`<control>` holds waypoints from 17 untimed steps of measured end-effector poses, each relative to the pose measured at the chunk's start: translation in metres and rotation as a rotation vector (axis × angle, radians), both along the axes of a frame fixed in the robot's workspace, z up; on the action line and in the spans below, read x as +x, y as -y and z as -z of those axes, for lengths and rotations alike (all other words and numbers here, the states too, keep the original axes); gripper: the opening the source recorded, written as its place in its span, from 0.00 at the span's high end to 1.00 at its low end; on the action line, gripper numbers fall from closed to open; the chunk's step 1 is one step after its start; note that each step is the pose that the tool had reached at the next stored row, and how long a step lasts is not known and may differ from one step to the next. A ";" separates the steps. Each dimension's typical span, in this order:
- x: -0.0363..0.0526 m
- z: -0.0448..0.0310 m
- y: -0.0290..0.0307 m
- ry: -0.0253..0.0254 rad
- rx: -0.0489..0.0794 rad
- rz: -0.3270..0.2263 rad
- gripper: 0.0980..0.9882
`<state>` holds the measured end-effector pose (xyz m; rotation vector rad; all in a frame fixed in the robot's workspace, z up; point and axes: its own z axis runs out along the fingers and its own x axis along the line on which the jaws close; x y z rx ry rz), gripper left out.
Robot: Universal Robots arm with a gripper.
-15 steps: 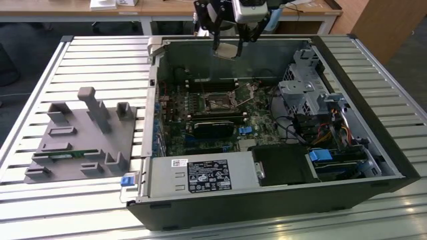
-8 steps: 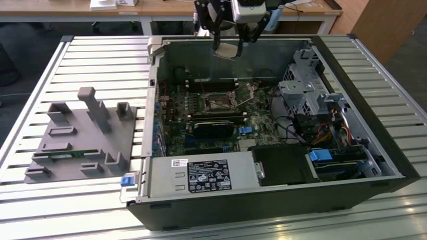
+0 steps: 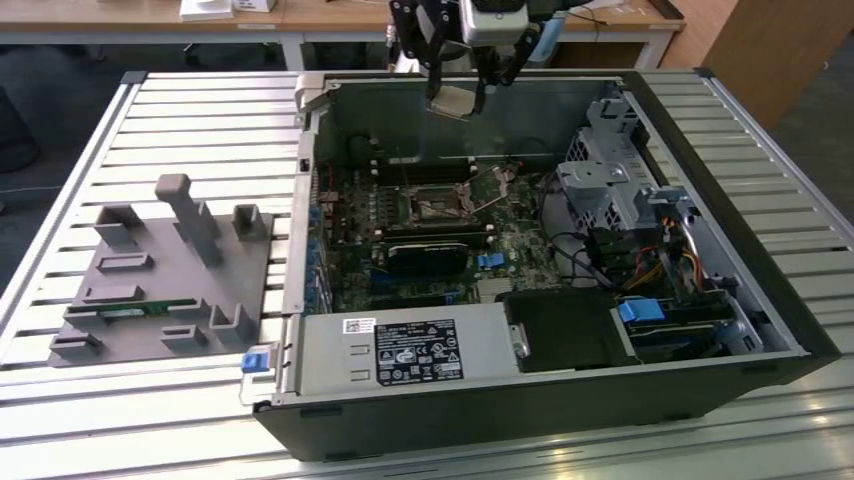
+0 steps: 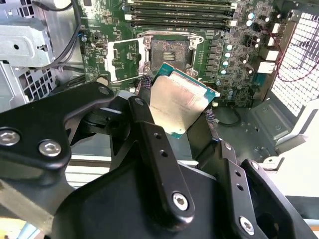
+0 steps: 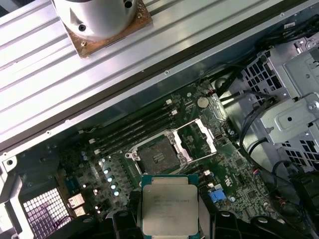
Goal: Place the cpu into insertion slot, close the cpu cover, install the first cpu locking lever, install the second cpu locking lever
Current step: 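Place the cpu into insertion slot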
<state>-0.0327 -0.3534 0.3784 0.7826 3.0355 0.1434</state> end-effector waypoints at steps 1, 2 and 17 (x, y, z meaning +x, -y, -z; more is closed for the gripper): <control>0.0000 0.0000 0.0000 0.0000 0.000 0.005 0.50; 0.0000 0.0000 0.0000 0.0000 0.000 0.008 0.50; 0.0000 0.0000 0.0000 0.0000 0.000 0.073 0.50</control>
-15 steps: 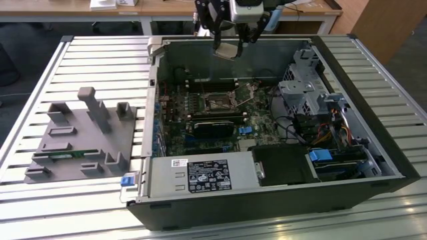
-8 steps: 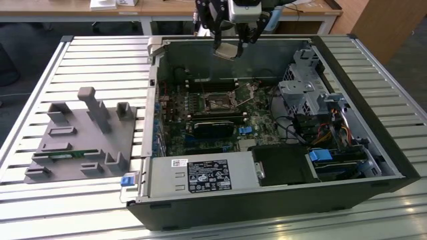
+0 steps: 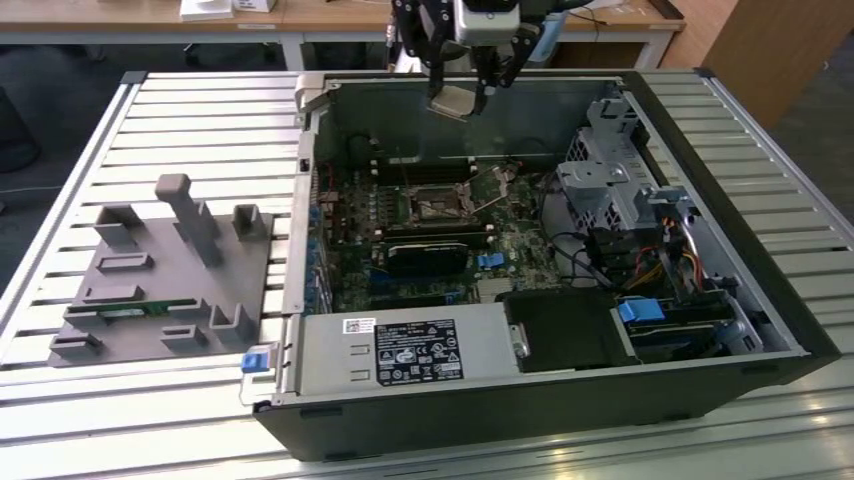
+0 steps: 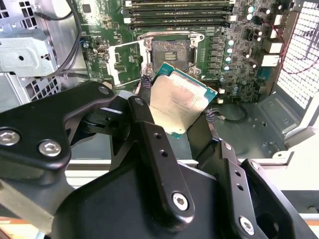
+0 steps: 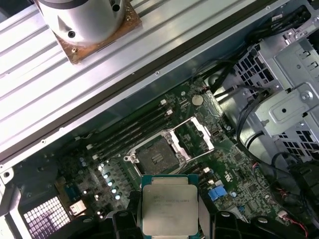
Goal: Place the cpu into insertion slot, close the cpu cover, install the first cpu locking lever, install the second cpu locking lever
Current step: 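Place the cpu into insertion slot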
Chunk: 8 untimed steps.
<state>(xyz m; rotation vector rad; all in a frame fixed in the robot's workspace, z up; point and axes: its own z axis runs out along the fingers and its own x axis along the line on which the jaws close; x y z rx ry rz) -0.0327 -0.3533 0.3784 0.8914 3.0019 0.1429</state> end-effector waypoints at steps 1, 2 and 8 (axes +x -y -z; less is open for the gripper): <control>0.0000 0.0000 0.0000 0.0000 0.000 0.004 0.50; 0.0000 0.0000 0.0000 0.0000 0.000 0.008 0.50; 0.0000 0.0000 0.0000 0.0000 0.000 0.033 0.50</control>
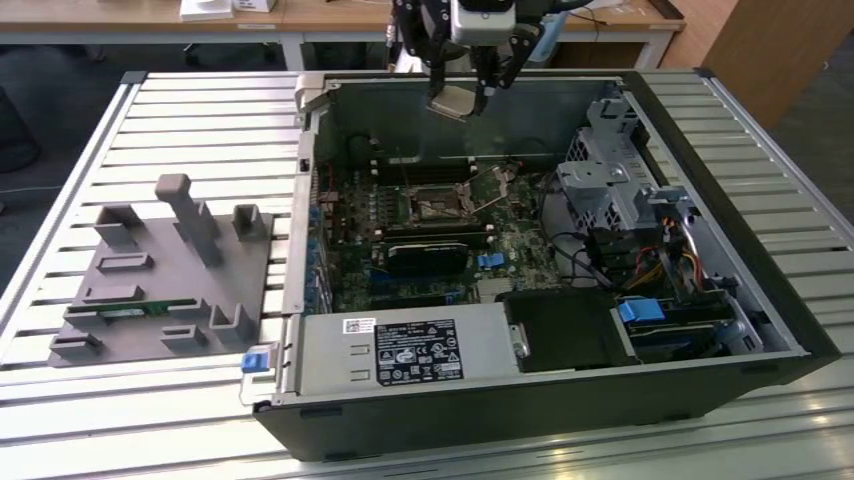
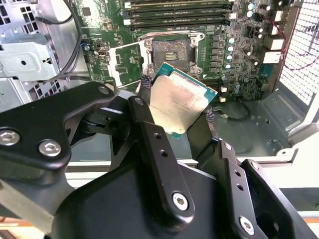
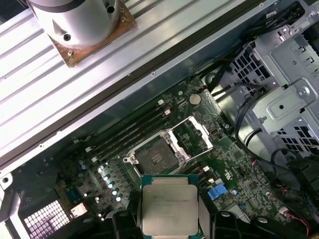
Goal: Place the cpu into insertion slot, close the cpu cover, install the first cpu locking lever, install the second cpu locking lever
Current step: 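Place the cpu into insertion slot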
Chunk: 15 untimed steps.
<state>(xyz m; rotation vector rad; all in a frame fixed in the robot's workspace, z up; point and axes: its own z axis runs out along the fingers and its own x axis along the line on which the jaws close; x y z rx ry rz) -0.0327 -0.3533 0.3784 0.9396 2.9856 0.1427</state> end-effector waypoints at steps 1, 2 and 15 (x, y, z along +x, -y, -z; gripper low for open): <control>0.0000 0.0000 0.0000 0.0000 0.000 0.004 0.50; 0.0000 0.0000 0.0000 0.0000 0.000 0.009 0.50; 0.0000 0.0000 0.0000 0.0000 0.000 0.063 0.50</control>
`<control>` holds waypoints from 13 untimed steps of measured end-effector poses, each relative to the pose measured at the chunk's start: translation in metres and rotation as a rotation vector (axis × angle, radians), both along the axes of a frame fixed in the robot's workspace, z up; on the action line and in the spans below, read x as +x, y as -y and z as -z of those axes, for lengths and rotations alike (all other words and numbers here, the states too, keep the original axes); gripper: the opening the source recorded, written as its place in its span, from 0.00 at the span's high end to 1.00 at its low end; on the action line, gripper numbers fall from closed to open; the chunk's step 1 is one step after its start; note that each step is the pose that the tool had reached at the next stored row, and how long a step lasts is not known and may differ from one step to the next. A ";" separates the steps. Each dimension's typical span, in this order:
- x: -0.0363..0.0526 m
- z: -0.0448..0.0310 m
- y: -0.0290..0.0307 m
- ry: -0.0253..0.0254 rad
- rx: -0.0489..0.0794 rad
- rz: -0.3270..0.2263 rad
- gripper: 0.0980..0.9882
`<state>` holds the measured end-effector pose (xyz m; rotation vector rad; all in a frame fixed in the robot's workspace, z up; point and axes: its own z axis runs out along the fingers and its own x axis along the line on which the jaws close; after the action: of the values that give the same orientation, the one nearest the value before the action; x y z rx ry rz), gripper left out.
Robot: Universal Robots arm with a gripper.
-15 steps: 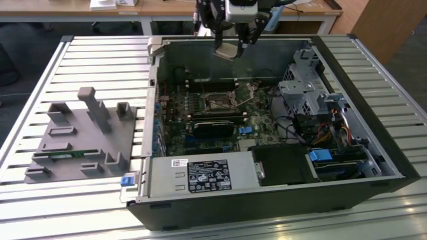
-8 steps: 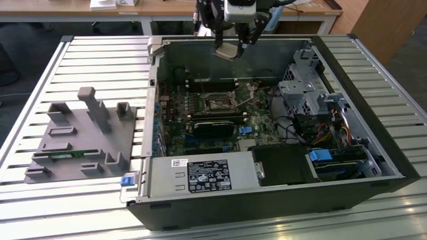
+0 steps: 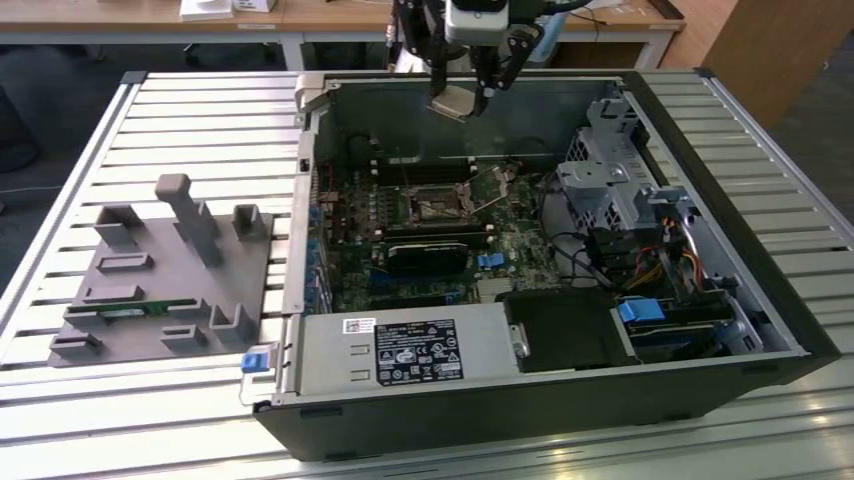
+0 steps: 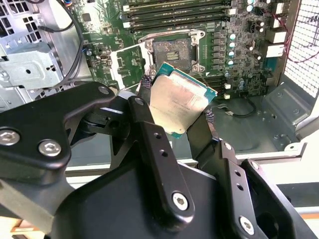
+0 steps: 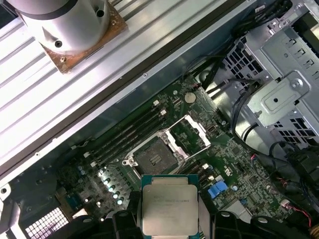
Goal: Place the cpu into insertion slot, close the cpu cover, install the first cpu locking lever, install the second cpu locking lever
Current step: 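Place the cpu into insertion slot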
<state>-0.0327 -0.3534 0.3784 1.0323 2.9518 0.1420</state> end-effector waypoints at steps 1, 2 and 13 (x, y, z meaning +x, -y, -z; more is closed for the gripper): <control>0.0000 0.0000 0.0000 0.0000 0.000 0.004 0.50; 0.0000 0.0000 0.0000 0.0000 0.000 0.008 0.50; 0.0000 0.0000 0.0000 0.0000 0.000 0.052 0.50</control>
<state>-0.0327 -0.3534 0.3783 1.1084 2.9215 0.1414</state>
